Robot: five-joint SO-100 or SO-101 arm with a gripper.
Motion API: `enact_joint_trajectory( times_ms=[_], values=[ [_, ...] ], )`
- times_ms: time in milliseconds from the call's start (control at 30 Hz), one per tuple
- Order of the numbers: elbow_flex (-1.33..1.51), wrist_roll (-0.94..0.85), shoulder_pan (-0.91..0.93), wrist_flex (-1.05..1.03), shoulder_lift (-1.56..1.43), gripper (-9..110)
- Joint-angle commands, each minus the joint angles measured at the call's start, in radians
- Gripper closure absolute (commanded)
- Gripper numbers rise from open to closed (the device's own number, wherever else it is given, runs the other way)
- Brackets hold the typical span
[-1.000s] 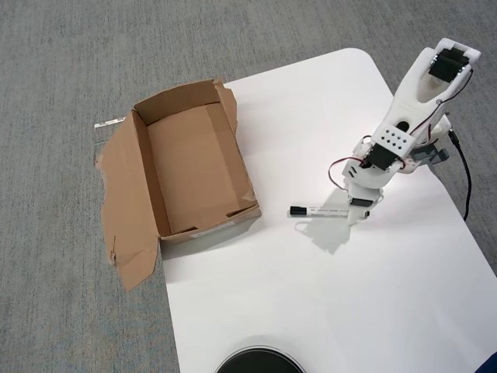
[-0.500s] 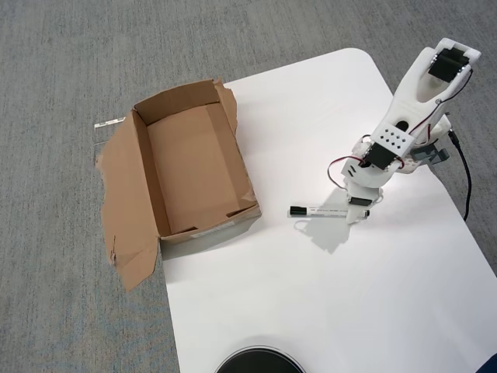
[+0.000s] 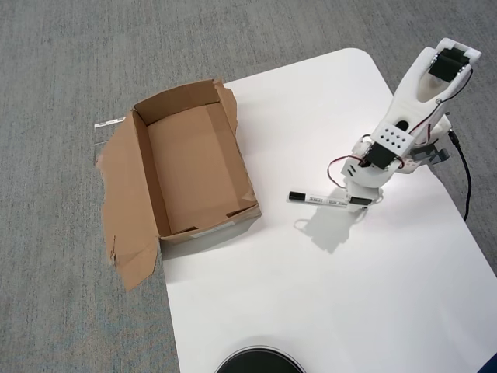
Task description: Grasp a pen and put it in the box.
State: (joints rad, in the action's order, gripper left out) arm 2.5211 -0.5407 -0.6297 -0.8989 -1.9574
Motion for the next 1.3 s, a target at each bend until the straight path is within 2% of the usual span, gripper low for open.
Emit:
enact_joint_trajectory(
  times_ms=[0, 467, 867, 1067, 1267],
  values=[
    [0.001, -0.001, 0.007, -0.006, 0.009, 101],
    [-0.008, 0.001, 0.025, -0.009, -0.029, 101],
    [-0.008, -0.002, 0.064, -0.009, -0.333, 101],
    [-0.035, -0.002, 0.139, -0.008, -0.463, 101],
    [-0.14, -0.002, 0.223, -0.006, -0.466, 101]
  ],
)
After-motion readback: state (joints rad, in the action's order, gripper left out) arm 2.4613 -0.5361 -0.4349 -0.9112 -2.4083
